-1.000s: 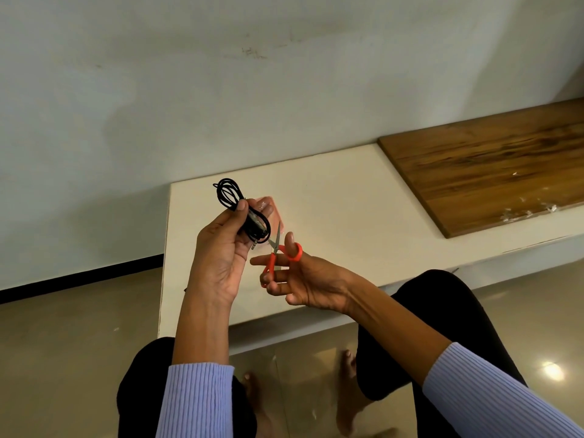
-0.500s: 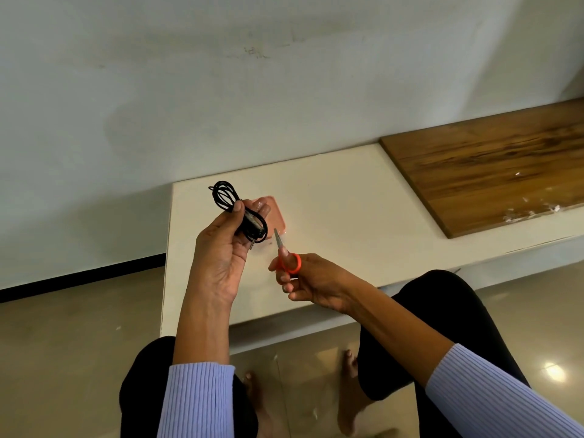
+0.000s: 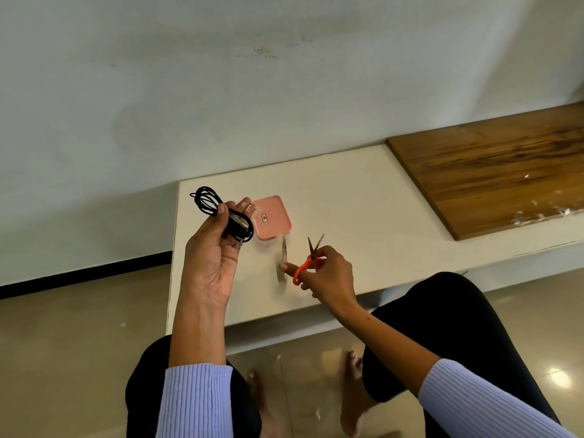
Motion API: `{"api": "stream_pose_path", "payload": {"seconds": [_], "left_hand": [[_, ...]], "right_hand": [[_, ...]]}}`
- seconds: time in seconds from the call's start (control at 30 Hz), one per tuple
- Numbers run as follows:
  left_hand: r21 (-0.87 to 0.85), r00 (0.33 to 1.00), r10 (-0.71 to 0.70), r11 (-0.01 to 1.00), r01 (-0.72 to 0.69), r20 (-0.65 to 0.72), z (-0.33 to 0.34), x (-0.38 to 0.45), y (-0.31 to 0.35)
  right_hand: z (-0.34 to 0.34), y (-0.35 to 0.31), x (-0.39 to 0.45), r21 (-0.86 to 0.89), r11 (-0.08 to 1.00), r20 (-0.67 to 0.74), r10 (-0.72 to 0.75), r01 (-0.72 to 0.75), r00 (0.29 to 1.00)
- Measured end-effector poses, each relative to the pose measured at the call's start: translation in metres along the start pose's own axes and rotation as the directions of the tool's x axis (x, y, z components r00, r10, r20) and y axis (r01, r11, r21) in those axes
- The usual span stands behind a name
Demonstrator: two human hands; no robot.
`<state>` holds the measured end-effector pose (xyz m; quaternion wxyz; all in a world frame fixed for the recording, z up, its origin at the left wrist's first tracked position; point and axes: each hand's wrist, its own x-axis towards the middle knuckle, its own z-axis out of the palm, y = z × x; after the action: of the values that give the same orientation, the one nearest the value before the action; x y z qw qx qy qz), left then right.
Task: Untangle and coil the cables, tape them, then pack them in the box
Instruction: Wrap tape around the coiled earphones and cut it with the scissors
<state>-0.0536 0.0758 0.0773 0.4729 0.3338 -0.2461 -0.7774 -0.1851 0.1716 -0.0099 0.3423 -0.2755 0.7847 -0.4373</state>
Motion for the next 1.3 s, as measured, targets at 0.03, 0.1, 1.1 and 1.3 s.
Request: {"api": "stream_pose_path", "payload": {"seconds": [0.03, 0.1, 1.1, 1.3], "left_hand": [[-0.005, 1.0, -0.003, 1.0, 0.003, -0.003, -0.001, 0.0, 0.0], [-0.012, 1.0, -0.007, 1.0, 0.007, -0.011, -0.002, 0.001, 0.0], [0.028, 0.979, -0.197, 0.98, 0.199, -0.054, -0.029, 0.007, -0.01], [0.044, 0.98, -0.191, 0.98, 0.193, -0.045, -0.031, 0.007, -0.013]], "right_hand": [[0.004, 0.0, 0.001, 0.021, 1.0, 0.003, -0.002, 0.002, 1.0], [0.01, -0.001, 0.004, 0.091, 0.996, 0.036, 0.003, -0.006, 0.999], [-0.05, -0.033, 0.114, -0.628, 0.768, -0.007, -0.161, 0.121, 0.987], [-0.066, -0.025, 0.11, -0.542, 0.832, -0.146, 0.041, -0.115, 0.988]]}}
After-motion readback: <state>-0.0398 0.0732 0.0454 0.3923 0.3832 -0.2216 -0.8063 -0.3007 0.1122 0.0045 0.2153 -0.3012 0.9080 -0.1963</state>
